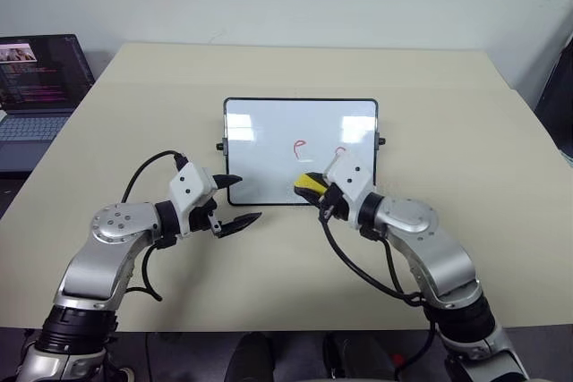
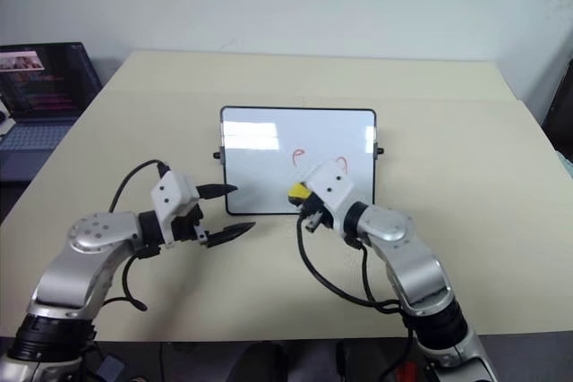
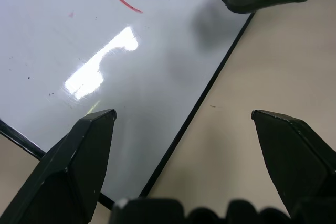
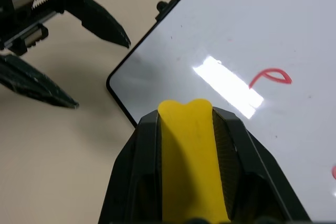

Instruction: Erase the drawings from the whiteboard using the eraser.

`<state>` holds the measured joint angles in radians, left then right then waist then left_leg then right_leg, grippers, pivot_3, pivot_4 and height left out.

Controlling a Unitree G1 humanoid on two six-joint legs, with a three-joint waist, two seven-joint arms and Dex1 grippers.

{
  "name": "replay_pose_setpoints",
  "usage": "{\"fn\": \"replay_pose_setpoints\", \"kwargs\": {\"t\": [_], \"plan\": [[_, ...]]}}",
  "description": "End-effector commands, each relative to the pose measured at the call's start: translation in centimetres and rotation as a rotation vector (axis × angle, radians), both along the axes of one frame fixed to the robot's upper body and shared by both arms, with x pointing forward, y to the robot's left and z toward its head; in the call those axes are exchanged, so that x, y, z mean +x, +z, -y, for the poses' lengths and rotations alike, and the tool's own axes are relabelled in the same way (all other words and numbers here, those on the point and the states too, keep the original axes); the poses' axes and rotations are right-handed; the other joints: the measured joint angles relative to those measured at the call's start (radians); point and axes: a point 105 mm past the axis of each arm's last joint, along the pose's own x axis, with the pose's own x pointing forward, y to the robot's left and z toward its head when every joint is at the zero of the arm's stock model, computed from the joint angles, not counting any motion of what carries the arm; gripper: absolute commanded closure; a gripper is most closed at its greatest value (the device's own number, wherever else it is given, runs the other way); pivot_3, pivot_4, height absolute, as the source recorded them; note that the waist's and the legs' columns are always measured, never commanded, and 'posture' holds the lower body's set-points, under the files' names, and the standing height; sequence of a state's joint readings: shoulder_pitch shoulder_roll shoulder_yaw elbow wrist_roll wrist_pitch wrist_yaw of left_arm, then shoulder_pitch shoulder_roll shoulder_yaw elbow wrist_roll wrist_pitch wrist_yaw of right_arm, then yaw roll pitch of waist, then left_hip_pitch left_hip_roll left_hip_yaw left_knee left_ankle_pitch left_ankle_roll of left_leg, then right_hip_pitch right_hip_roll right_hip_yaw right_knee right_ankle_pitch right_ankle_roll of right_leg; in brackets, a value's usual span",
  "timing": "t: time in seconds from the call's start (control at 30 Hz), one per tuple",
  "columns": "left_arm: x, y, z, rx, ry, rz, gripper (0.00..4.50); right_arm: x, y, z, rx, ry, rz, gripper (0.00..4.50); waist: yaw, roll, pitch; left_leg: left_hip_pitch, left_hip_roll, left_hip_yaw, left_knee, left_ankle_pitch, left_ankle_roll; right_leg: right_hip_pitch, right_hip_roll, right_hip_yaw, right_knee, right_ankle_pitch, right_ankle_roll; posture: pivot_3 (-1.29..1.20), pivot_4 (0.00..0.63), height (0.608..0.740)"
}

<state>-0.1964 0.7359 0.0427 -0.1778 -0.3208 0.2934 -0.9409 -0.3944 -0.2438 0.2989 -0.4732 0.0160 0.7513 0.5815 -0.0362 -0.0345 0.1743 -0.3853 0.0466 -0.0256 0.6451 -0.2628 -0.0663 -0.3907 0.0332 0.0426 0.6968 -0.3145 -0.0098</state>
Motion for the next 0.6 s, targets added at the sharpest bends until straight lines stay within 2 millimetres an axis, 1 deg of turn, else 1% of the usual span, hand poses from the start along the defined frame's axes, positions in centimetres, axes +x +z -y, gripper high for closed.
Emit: {"fn": "replay_pose_setpoints", "kwargs": {"t": [0.03, 0.23, 0.47, 0.6], "plan": [[0.0, 1.2, 0.3, -0.008, -0.006, 0.056, 0.00, -1.0, 1.0, 0.6, -0.006, 0.018, 0.066, 3.50, 0.002, 0.000, 0.000, 0.000, 0.000, 0.000, 0.000, 0.000, 0.000, 0.000, 0.000, 0.000, 0.000, 0.000, 0.000, 0.00, 0.150, 0.740], [0.9, 2.3, 0.5, -0.021, 0.005, 0.098, 0.00, -1.0, 0.6, 1.6, -0.031, -0.007, 0.083, 3.50, 0.003, 0.000, 0.000, 0.000, 0.000, 0.000, 0.000, 0.000, 0.000, 0.000, 0.000, 0.000, 0.000, 0.000, 0.000, 0.00, 0.150, 0.740], [1.0, 2.2, 0.5, -0.020, -0.001, 0.093, 0.00, -1.0, 0.8, 1.8, -0.016, -0.021, 0.100, 3.50, 0.002, 0.000, 0.000, 0.000, 0.000, 0.000, 0.000, 0.000, 0.000, 0.000, 0.000, 0.000, 0.000, 0.000, 0.000, 0.00, 0.150, 0.740], [1.1, 2.4, 0.3, -0.035, 0.026, 0.108, 0.00, -0.6, 1.5, 1.9, -0.001, -0.034, 0.131, 3.50, 0.002, 0.000, 0.000, 0.000, 0.000, 0.000, 0.000, 0.000, 0.000, 0.000, 0.000, 0.000, 0.000, 0.000, 0.000, 0.00, 0.150, 0.740]]}}
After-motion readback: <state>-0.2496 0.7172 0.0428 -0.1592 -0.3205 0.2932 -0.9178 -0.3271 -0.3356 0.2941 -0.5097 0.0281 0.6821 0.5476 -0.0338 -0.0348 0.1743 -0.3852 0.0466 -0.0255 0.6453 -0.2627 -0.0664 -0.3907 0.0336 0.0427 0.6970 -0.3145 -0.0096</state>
